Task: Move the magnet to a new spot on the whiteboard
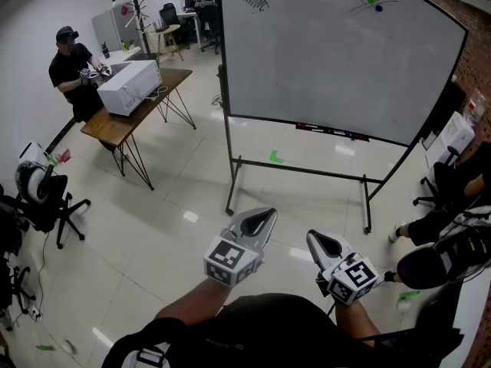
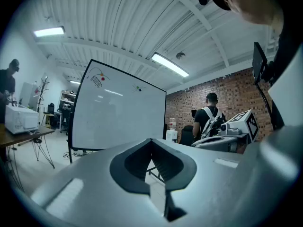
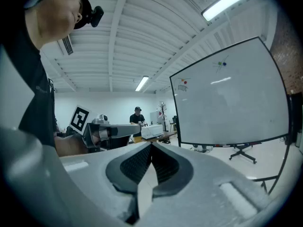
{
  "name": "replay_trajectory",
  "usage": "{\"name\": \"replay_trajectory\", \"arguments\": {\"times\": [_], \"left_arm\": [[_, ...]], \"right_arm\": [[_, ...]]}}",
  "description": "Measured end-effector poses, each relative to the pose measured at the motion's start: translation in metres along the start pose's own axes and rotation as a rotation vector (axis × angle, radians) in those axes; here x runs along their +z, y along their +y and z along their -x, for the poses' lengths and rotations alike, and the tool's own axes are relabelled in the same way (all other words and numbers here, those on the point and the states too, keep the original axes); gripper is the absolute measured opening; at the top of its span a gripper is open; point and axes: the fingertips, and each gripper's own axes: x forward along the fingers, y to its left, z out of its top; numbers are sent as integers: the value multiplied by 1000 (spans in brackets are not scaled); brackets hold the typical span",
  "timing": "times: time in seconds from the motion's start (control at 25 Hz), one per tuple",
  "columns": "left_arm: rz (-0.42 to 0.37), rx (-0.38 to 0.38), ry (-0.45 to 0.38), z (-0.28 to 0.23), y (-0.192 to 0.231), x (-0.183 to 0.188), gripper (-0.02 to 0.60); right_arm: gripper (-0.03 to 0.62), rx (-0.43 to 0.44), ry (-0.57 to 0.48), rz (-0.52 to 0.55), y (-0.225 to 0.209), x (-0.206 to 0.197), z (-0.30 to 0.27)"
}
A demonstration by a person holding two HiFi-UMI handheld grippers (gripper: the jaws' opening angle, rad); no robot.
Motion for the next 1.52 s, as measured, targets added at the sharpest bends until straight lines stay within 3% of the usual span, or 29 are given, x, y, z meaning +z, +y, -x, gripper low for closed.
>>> {"name": "replay_trajectory", "arguments": {"times": [0.48,0.92,1.08,1.32,1.52], "left_arm": [[37,80,-41,46,63,4,16],[73,172,-36,54,121,-6,15],[72,210,-2,44,146,-8,16],[43,242,-21,24,206,13,15],[20,213,13,-18,253,28,16]], "right_arm": [[2,71,8,56,42,7,-57],[2,158,37,44,41,3,-117],[2,190,18,35,26,11,-152],[2,241,-27,29,9,28,-218],[2,213,-27,-40,-35,31,-269]]}}
